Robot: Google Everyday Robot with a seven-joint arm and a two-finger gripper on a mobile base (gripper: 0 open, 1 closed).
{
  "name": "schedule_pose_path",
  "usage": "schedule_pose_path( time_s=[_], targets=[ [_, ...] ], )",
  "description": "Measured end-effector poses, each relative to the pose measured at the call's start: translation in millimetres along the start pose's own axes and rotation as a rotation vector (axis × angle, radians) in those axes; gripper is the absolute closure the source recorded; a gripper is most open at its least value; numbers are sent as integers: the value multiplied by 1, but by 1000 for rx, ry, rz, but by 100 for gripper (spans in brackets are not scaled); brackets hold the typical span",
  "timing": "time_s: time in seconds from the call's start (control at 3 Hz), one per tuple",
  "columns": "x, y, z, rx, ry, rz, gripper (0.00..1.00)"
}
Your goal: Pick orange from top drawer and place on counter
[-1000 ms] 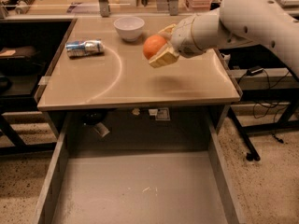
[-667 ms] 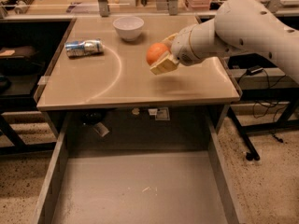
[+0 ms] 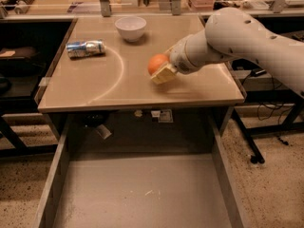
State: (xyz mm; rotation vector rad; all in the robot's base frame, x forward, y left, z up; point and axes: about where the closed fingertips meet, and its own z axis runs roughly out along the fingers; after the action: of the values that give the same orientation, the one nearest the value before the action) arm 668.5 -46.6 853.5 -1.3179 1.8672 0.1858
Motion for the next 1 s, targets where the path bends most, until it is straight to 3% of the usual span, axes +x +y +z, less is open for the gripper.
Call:
schedule_pose_path(
  time_s=[0.33,1.0],
  targets=[
    [-3,2,18,-37,9,-16,100],
    [-3,2,19,-39,9,-17,58]
  ],
)
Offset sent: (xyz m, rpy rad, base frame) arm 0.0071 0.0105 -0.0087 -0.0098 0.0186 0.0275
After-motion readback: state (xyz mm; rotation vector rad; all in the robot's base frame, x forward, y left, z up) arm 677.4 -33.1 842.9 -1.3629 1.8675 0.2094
